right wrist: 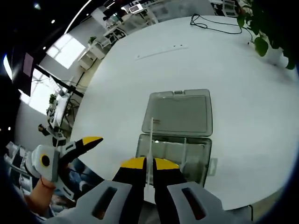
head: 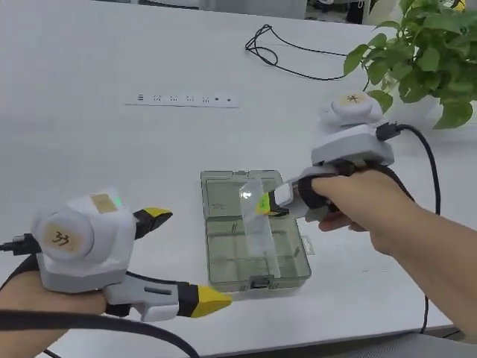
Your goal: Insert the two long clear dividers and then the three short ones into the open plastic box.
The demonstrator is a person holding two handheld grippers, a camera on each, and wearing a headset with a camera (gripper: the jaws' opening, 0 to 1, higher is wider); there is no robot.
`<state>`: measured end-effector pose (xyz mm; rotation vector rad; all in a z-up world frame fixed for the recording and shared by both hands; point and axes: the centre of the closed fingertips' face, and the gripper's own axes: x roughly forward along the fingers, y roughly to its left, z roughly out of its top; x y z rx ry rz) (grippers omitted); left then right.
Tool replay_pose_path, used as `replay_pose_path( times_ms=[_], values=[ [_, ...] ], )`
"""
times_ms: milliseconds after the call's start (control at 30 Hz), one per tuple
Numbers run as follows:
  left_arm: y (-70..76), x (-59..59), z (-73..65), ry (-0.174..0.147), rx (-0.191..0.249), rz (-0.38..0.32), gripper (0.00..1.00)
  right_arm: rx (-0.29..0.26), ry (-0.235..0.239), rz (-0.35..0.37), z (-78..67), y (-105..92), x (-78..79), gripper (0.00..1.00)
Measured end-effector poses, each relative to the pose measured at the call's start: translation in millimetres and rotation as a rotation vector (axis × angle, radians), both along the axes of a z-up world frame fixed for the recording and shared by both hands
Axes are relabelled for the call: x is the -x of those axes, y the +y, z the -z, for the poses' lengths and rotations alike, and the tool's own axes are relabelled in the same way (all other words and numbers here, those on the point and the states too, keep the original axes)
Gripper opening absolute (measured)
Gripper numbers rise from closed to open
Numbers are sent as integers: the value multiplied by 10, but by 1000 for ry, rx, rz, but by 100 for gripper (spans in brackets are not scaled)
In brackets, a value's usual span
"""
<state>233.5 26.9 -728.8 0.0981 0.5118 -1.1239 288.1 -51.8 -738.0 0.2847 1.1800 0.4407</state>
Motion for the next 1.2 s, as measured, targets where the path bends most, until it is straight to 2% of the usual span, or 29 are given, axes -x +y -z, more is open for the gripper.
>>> replay_pose_path(
  times_ms=[167,233,467,600,1200],
  values=[
    [19,-22,62,8,9,22,100,39,64,8,196,1,32,6],
    [15,-29,70,10,16,30,100,36,96,23,242,4,36,6],
    [3,-65,81,11,40,39,100,73,145,28,382,30,92,6],
    [5,-54,99,17,47,41,100,94,155,30,458,14,101,6],
    [-6,-27,116,34,62,32,100,129,152,15,556,35,104,6]
  ],
)
